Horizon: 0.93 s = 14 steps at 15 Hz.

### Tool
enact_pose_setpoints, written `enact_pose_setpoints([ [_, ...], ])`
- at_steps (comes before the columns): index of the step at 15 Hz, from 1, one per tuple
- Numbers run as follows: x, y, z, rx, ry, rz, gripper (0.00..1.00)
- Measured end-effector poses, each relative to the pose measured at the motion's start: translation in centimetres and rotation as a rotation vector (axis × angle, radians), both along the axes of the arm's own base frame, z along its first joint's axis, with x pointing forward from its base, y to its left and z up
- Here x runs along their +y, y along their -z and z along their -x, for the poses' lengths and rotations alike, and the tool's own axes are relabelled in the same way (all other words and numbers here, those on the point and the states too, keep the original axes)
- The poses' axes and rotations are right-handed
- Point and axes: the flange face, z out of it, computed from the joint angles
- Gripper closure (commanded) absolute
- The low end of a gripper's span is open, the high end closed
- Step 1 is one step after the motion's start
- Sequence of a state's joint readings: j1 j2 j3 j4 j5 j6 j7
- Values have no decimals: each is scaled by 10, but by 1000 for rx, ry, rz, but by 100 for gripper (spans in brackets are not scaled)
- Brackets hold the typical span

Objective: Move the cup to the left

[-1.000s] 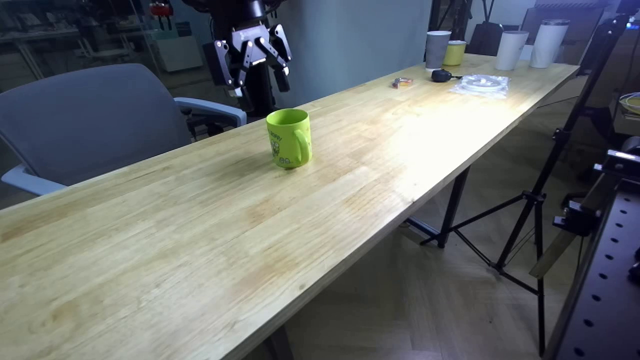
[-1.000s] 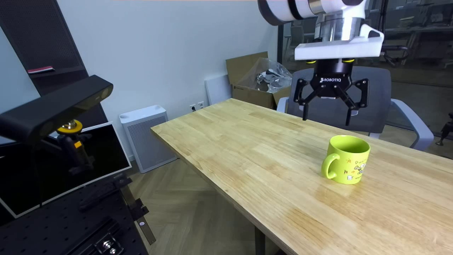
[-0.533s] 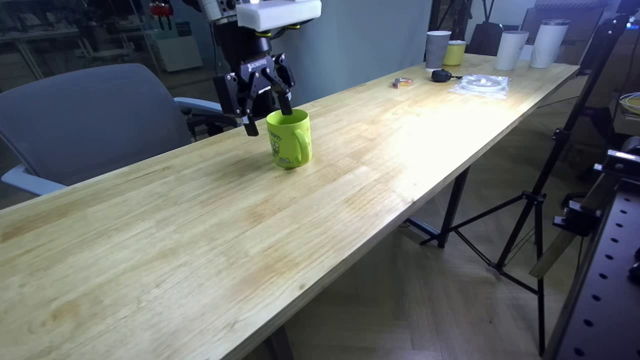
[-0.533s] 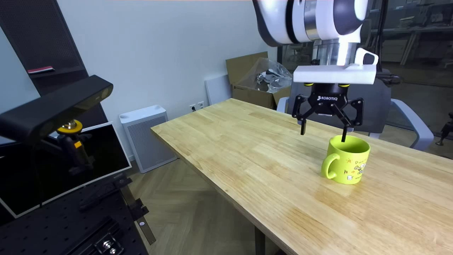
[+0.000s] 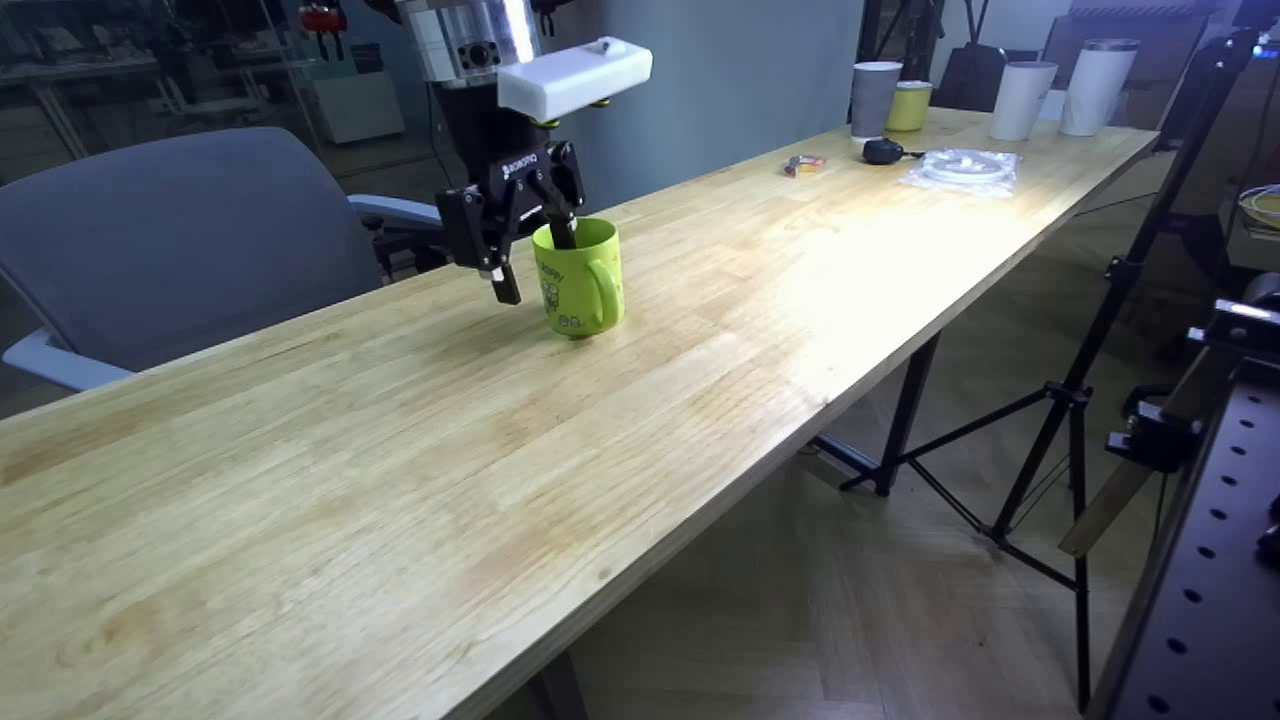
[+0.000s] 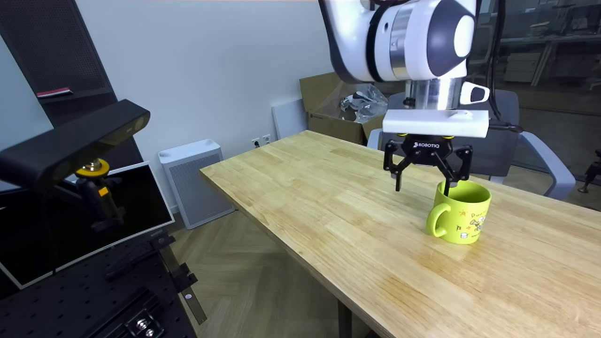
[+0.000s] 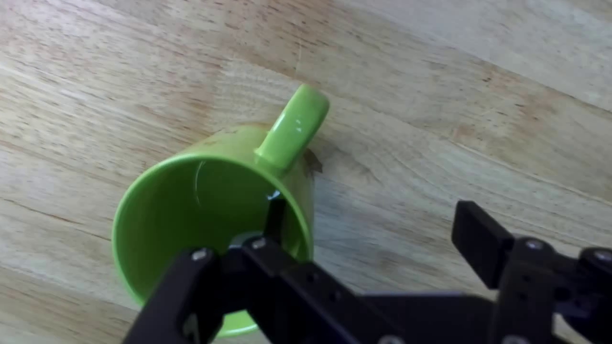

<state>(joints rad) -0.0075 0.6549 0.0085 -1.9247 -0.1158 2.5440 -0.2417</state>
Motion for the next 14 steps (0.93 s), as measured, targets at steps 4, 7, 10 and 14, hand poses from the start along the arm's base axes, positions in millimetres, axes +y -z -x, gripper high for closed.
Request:
enact_pose_setpoints([
  [4,2,5,5,0,-27,-5,69],
  [7,6,7,7,7,-45,-12,89],
  [10,12,7,9,13,-62,-21,96],
  [14,12,0,7,7,-78,-26,96],
])
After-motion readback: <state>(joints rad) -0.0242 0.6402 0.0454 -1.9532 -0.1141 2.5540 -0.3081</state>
